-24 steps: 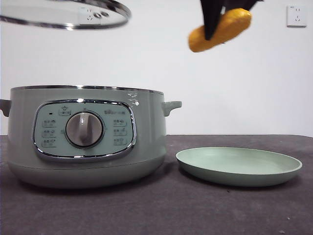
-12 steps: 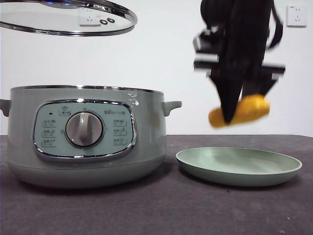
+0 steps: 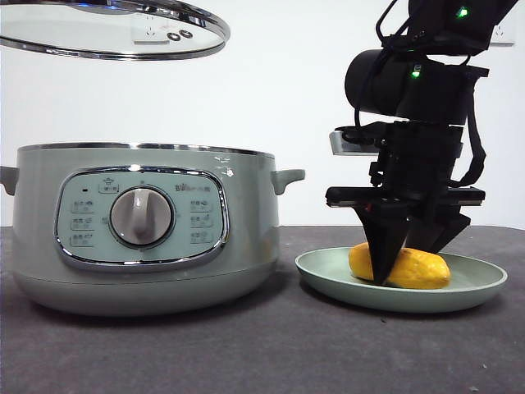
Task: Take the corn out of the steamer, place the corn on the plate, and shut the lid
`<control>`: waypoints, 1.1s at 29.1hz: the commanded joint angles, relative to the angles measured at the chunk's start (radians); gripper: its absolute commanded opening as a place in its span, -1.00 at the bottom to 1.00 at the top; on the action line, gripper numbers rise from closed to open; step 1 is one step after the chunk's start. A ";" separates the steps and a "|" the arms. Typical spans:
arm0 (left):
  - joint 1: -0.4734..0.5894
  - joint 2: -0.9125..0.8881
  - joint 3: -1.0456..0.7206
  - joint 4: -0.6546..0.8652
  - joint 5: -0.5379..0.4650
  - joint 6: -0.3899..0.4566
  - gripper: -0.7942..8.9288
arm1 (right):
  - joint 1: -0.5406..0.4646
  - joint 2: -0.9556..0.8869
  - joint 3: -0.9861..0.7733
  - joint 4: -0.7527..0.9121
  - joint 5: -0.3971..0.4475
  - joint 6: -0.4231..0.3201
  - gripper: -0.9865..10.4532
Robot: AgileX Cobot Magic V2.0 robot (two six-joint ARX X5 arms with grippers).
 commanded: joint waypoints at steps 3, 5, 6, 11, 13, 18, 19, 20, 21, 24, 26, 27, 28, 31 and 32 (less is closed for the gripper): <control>0.000 -0.014 0.010 0.046 0.000 -0.003 -0.85 | 0.001 0.009 -0.011 0.005 0.002 0.010 -0.45; 0.000 -0.014 0.010 0.046 0.000 -0.003 -0.85 | 0.001 0.009 -0.011 0.006 0.002 0.010 -0.26; 0.000 -0.014 0.010 0.046 0.000 -0.003 -0.85 | 0.002 0.008 -0.011 0.008 0.002 0.012 -0.21; 0.000 -0.014 0.010 0.046 0.000 -0.003 -0.85 | 0.002 -0.028 -0.011 0.009 0.001 0.028 -0.19; 0.000 -0.013 0.010 0.046 0.000 -0.003 -0.85 | 0.003 -0.071 -0.011 0.003 0.001 0.032 -0.19; 0.000 0.005 0.010 0.046 0.001 -0.004 -0.85 | 0.002 -0.219 -0.011 -0.021 0.002 0.045 -0.20; 0.000 0.014 0.009 0.045 0.001 -0.004 -0.85 | 0.001 -0.254 -0.011 -0.024 0.002 0.044 -0.20; 0.000 0.024 0.009 0.044 0.002 -0.004 -0.85 | 0.001 -0.283 -0.011 -0.026 0.002 0.044 -0.20; -0.001 0.036 0.009 0.043 0.005 -0.004 -0.85 | 0.000 -0.318 -0.011 -0.028 0.002 0.044 -0.21; -0.006 0.075 0.008 0.042 0.005 -0.004 -0.85 | 0.000 -0.408 -0.011 -0.038 0.005 0.045 -0.22; -0.015 0.105 0.008 0.046 0.005 -0.008 -0.85 | 0.000 -0.459 -0.011 -0.048 0.006 0.047 -0.22; -0.020 0.121 0.009 0.047 0.005 -0.008 -0.85 | 0.000 -0.481 -0.011 -0.054 0.006 0.048 -0.22; -0.024 0.138 0.009 0.048 0.005 -0.008 -0.85 | 0.000 -0.503 -0.011 -0.061 0.006 0.051 -0.22; -0.034 0.188 0.008 0.056 0.005 -0.008 -0.85 | 0.000 -0.549 -0.011 -0.080 0.024 0.051 -0.22; -0.038 0.206 0.008 0.060 0.005 -0.008 -0.85 | 0.000 -0.563 -0.011 -0.088 0.032 0.050 -0.22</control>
